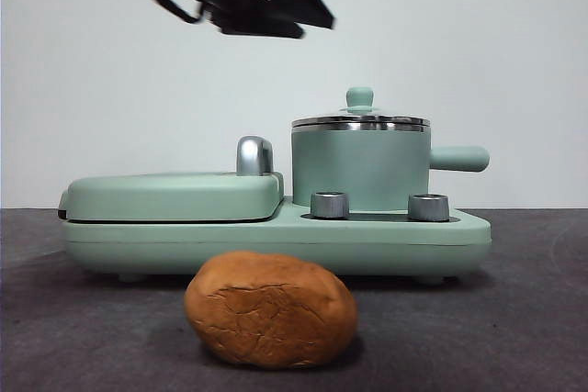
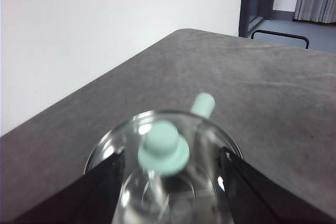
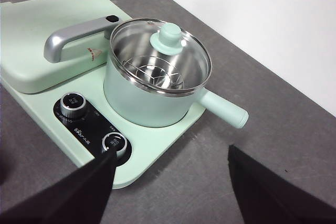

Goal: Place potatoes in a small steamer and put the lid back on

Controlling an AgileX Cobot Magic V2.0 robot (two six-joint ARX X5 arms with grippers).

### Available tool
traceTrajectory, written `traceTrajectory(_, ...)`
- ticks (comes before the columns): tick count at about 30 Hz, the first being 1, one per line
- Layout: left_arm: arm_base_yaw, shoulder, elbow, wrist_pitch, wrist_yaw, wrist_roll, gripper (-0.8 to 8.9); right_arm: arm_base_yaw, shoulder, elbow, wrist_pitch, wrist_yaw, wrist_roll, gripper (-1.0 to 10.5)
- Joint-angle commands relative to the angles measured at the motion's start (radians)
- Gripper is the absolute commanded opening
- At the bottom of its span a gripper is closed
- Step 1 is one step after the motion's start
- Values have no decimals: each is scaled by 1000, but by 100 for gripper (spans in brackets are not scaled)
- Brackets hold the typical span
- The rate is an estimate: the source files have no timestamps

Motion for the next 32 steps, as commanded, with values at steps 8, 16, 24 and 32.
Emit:
traceTrajectory(8, -40, 257, 277, -23, 2, -5, 280, 5, 5, 16, 18, 0, 14, 336)
traceTrajectory(16, -41, 359, 344, -14, 2, -5, 280, 5, 5, 16, 18, 0, 14, 335)
traceTrajectory(24, -41, 392, 344, -42, 2, -5, 280, 5, 4, 16, 18, 0, 14, 335)
traceTrajectory(32, -40, 401, 344, -93, -6, -5, 279, 5, 4, 16, 18, 0, 14, 335)
